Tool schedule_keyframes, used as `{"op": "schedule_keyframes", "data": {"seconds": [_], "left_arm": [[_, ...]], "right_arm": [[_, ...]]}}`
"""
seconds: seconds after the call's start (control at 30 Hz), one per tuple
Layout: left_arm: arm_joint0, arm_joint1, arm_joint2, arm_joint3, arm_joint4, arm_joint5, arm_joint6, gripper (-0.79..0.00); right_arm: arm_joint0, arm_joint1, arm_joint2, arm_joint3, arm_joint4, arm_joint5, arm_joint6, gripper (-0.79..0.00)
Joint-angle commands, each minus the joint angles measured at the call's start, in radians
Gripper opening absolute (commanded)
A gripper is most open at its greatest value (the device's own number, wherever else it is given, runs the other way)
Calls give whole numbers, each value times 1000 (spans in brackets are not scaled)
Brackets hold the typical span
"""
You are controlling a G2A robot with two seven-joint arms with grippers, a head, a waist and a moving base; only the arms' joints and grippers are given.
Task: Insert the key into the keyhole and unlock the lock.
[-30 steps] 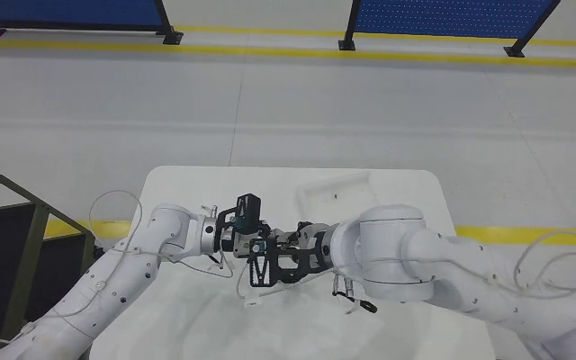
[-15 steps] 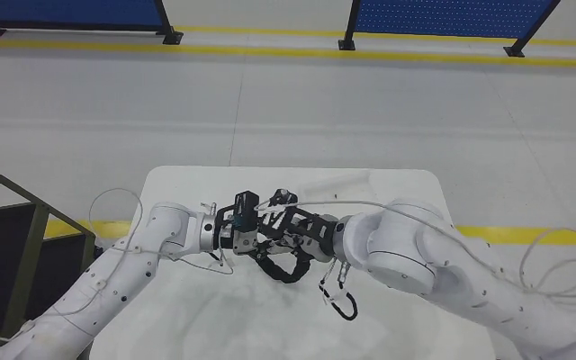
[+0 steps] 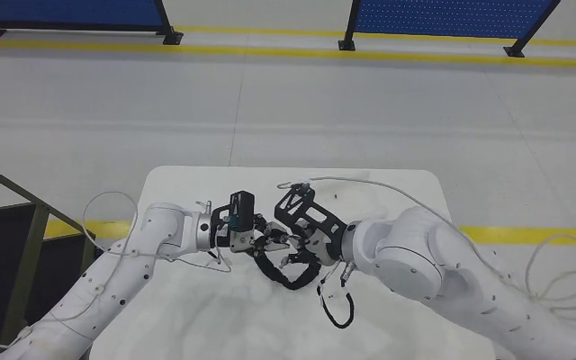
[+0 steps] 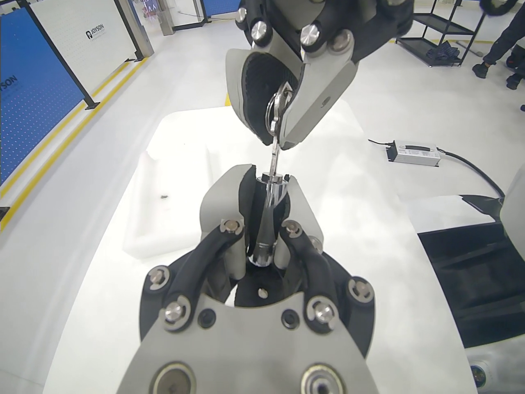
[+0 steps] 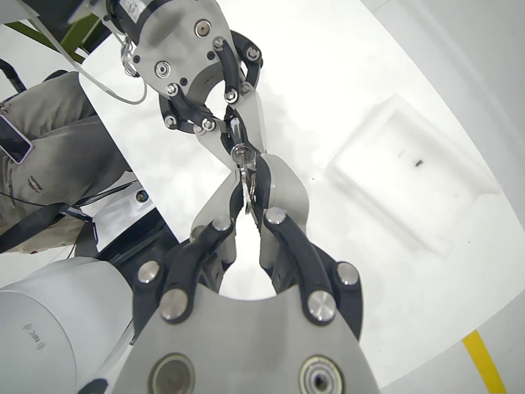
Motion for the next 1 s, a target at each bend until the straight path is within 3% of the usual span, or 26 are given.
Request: {"op": "schedule_keyframes", "data": {"seconds": [0.0, 0.23, 0.43, 0.57, 0.6, 0.63, 0.67, 0.97], "left_arm": [[7, 1, -11, 0, 10, 3, 1, -785], [39, 10, -55, 12, 64, 39, -38, -785], [80, 19, -79, 51, 127, 97, -135, -785], [94, 16, -75, 90, 127, 80, -160, -776], [95, 15, -73, 105, 124, 72, -164, -606], [93, 13, -69, 119, 124, 64, -175, -366], [91, 10, -66, 130, 118, 55, -180, 0], [50, 3, -97, 167, 102, -10, -160, 0]], "right_arm": [[-16, 4, 28, 0, 18, -9, -5, 0], [-107, 29, 133, 6, 57, -73, 0, 0], [-170, 43, 194, 16, 84, -161, -9, 0], [-188, 45, 210, 24, 96, -224, -33, 0], [-190, 46, 211, 27, 96, -243, -34, 0], [-192, 46, 213, 33, 96, -254, -40, 0], [-193, 46, 214, 36, 96, -267, -49, 0], [-167, 40, 202, 110, 74, -398, -101, 0]]}}
